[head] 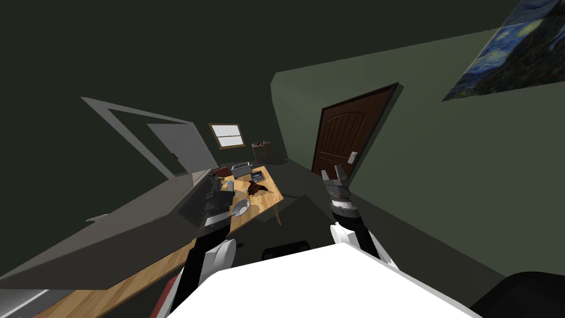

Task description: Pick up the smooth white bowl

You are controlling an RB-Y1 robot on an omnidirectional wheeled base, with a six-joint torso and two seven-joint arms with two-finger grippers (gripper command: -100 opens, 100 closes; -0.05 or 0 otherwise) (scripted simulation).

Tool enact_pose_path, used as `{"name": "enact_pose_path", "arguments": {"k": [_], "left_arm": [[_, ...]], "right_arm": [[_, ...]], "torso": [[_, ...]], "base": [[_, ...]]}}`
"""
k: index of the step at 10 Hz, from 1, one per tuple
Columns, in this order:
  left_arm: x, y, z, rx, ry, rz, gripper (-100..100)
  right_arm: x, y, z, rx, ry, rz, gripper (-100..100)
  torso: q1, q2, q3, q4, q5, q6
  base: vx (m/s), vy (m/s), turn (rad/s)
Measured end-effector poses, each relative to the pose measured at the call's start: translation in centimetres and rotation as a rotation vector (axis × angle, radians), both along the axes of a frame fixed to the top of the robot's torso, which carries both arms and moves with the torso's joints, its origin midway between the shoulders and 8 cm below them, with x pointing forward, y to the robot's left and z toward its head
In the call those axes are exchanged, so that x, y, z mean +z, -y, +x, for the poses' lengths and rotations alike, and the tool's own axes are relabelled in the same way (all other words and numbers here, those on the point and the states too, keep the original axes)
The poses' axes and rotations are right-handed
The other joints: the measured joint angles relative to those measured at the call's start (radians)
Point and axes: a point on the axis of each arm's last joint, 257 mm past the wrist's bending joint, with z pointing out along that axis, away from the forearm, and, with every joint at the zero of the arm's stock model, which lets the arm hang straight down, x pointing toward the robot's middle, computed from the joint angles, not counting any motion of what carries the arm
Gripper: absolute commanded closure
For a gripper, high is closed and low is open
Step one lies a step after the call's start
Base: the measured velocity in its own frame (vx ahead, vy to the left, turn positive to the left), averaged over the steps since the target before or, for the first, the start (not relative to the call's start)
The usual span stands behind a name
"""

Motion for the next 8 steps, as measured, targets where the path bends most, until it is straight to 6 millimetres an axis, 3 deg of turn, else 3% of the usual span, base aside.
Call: {"name": "enact_pose_path", "arguments": {"k": [4, 8], "left_arm": [[-1.8, -0.3, 1.2, -0.038, -0.083, 0.058, -100], [-6.0, -2.4, 3.1, -0.045, -0.235, 0.065, -100]], "right_arm": [[0.0, 0.0, 0.0, 0.000, 0.000, 0.000, 0], [0.0, 0.0, 0.0, 0.000, 0.000, 0.000, 0]], "torso": [[-0.003, 0.000, 0.000, 0.000, -0.001, 0.000], [-0.006, 0.001, 0.000, 0.000, -0.001, 0.000]], "base": [[-0.004, -0.043, -0.015], [-0.013, -0.078, -0.017]]}}
